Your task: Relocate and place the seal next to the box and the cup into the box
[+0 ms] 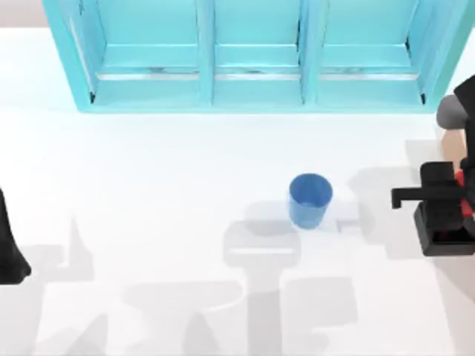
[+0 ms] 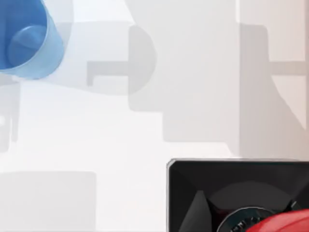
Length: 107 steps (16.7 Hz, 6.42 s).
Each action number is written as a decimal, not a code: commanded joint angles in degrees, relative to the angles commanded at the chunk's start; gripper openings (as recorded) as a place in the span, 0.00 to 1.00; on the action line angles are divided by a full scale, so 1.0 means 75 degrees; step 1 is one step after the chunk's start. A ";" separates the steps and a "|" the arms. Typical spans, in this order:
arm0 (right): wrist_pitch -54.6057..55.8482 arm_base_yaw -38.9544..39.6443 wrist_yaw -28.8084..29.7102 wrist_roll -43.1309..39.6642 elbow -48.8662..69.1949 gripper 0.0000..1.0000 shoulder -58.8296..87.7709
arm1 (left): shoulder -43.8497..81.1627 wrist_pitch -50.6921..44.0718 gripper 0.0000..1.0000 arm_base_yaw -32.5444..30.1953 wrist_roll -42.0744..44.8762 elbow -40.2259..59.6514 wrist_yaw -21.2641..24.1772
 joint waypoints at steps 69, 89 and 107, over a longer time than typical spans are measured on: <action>-0.2966 -0.0165 -0.1498 0.0383 0.6091 1.00 0.6045 | 0.0000 0.0000 1.00 0.0000 0.0000 0.0000 0.0000; -0.1080 -0.0142 -0.1772 0.0506 0.5131 1.00 0.7299 | 0.0000 0.0000 1.00 0.0000 0.0000 0.0000 0.0000; -0.1080 -0.0142 -0.1772 0.0506 0.5131 0.00 0.7299 | 0.0000 0.0000 1.00 0.0000 0.0000 0.0000 0.0000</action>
